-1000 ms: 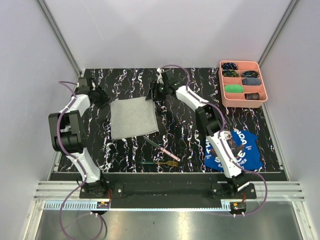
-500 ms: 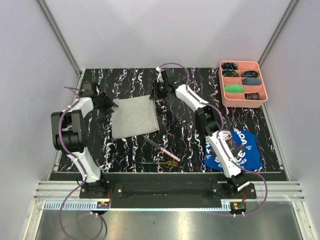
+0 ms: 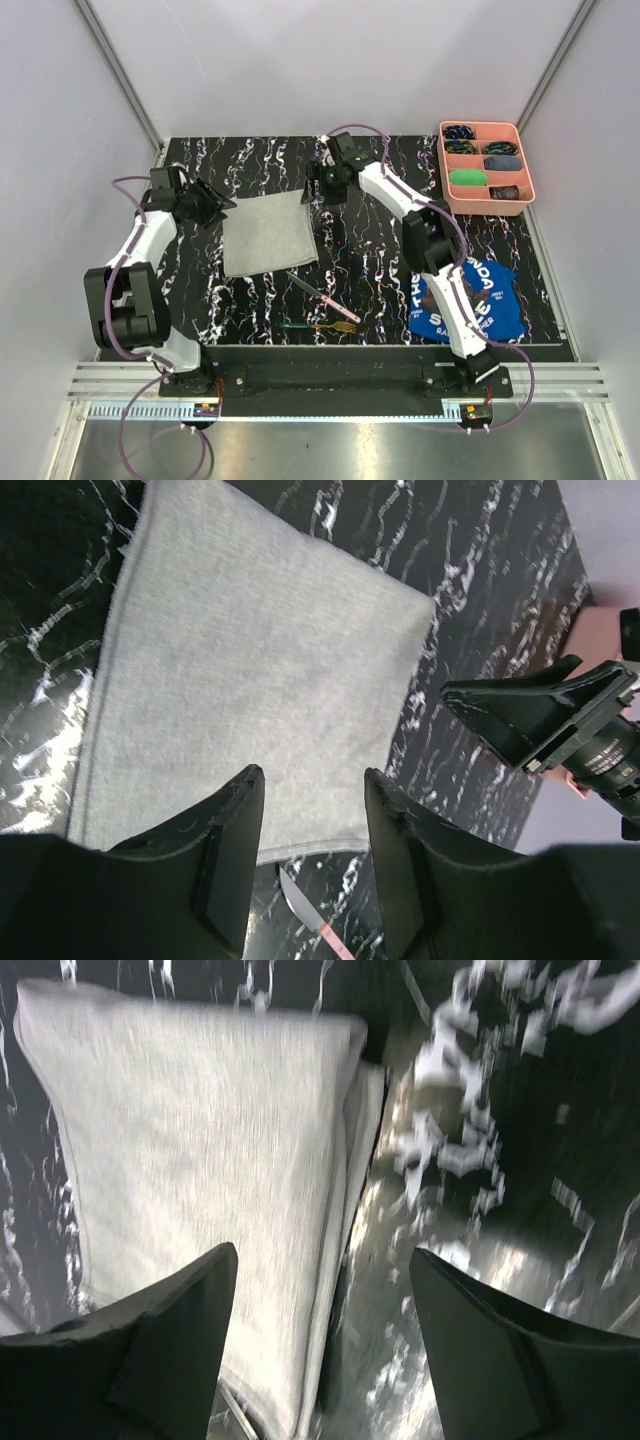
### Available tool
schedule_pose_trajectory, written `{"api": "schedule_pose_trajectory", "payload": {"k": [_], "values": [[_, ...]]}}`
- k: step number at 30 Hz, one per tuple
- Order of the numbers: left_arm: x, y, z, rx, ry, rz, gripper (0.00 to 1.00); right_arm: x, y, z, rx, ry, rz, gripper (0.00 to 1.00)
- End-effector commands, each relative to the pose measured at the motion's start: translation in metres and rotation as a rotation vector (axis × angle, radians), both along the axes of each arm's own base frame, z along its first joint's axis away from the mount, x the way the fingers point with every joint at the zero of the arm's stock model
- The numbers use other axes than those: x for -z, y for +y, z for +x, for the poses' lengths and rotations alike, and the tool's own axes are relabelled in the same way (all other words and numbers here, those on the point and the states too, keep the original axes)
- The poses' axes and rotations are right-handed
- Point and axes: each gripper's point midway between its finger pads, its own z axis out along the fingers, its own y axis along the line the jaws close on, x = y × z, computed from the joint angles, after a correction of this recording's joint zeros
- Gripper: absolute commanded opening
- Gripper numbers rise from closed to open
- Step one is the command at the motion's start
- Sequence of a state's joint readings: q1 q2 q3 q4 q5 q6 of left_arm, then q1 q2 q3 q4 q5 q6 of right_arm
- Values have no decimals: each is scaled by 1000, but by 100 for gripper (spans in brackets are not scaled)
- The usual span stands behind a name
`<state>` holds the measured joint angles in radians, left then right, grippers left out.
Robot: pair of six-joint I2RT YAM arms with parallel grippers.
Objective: Fold the napkin into a case and place the utensils inside
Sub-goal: Smooth out the lower triangle-folded napkin at the center of the board.
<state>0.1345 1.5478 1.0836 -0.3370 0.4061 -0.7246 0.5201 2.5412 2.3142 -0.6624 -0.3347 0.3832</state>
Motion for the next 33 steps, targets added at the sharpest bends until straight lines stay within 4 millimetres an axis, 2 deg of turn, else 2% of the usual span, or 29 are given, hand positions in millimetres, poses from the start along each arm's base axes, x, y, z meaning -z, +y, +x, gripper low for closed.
{"api": "schedule_pose_trajectory", "payload": {"k": [1, 2, 4, 5, 7, 8, 10, 13, 17, 19, 20, 21, 24, 26, 27, 28, 30, 31, 33], "values": [[-24, -15, -12, 60, -84, -52, 48, -34, 11, -40, -13, 43, 52, 79], [-25, -15, -14, 63, -88, -54, 48, -15, 7, -53, -14, 91, 36, 79], [-28, -19, -19, 80, -99, -63, 48, -23, 11, -59, -5, 67, 67, 79], [-27, -19, -21, 89, -101, -65, 48, -5, 7, -75, -5, 107, 46, 79], [-29, -22, -25, 105, -107, -67, 48, -11, 10, -79, -1, 88, 91, 77], [-27, -22, -27, 110, -104, -64, 48, 0, 7, -90, -2, 119, 85, 76], [-26, -22, -29, 112, -104, -64, 48, 0, 9, -96, -8, 118, 98, 72], [-24, -24, -28, 124, -100, -73, 48, 14, 4, -109, -13, 137, 82, 64], [-25, -25, -27, 123, -105, -80, 48, 26, -3, -111, -2, 136, 47, 42], [-28, -25, -25, 124, -118, -77, 49, 35, -14, -105, 33, 112, -6, 29], [-27, -25, -25, 123, -116, -76, 49, 39, -21, -102, 47, 104, -33, 16], [-26, -24, -24, 122, -113, -76, 49, 42, -29, -95, 78, 84, -66, 10], [-23, -25, -18, 119, -105, -88, 49, 48, -49, -73, 119, 26, -144, 4], [-22, -23, -15, 112, -102, -95, 49, 45, -57, -58, 116, -28, -201, 7], [-20, -22, -12, 109, -98, -100, 49, 40, -57, -53, 109, -44, -213, 20], [-19, -20, -11, 103, -93, -105, 49, 31, -52, -44, 103, -66, -208, 30], [-19, -18, -8, 93, -92, -127, 49, 21, -53, -43, 92, -81, -229, 42], [-19, -13, -7, 79, -94, -131, 49, 7, -50, -40, 94, -113, -229, 54], [-23, -8, -5, 66, -102, -145, 49, -2, -57, -41, 127, -148, -315, 66]]}}
